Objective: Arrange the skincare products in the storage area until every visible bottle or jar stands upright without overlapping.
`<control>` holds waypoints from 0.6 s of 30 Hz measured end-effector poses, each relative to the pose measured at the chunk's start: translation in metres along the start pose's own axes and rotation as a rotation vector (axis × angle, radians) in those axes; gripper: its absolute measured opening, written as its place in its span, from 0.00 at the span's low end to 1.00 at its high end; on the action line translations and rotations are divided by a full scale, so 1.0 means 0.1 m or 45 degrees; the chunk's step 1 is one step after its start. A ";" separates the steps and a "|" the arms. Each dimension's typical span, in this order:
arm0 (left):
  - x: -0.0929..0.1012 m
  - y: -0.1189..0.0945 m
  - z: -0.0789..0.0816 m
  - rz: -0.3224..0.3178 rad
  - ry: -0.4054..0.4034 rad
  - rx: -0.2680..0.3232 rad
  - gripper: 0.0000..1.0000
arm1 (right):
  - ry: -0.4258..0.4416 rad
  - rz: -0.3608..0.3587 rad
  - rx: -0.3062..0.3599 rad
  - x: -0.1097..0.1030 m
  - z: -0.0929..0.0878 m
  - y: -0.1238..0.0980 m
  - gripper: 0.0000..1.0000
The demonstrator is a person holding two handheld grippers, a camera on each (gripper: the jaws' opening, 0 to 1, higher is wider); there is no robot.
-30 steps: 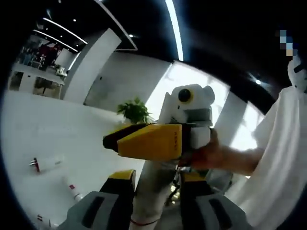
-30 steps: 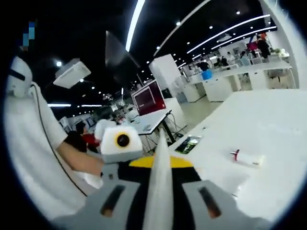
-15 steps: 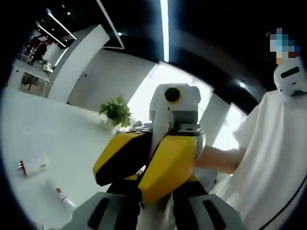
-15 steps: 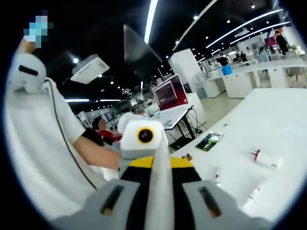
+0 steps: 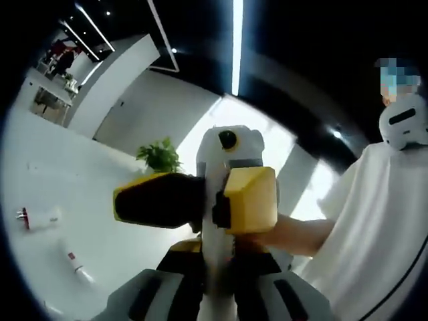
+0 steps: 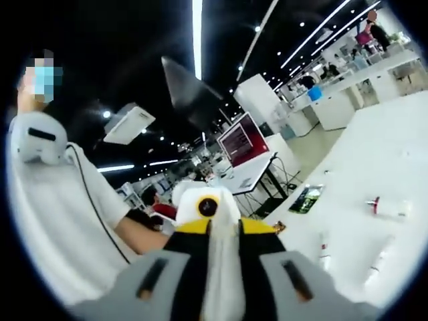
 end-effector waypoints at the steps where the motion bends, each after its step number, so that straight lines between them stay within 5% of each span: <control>1: 0.00 0.00 0.00 0.007 0.002 0.006 0.15 | 0.004 -0.001 0.005 0.00 0.00 0.00 0.17; 14: -0.15 -0.20 0.02 0.081 -0.099 0.122 0.14 | 0.049 -0.060 0.085 0.13 0.06 -0.08 0.20; 18: -0.19 -0.21 -0.01 0.119 -0.042 0.063 0.14 | 0.037 -0.082 0.071 0.16 0.07 -0.12 0.21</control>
Point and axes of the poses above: the point that each gripper's makers call its tool centre point, and the gripper's own axes: y roughly forward along the fingers, x roughly to its right, z roughly out of its top, the point moved 5 cm from there along -y, roughly backward along the fingers, and after that the axes turned 8 degrees about y, right-handed, at the moved point
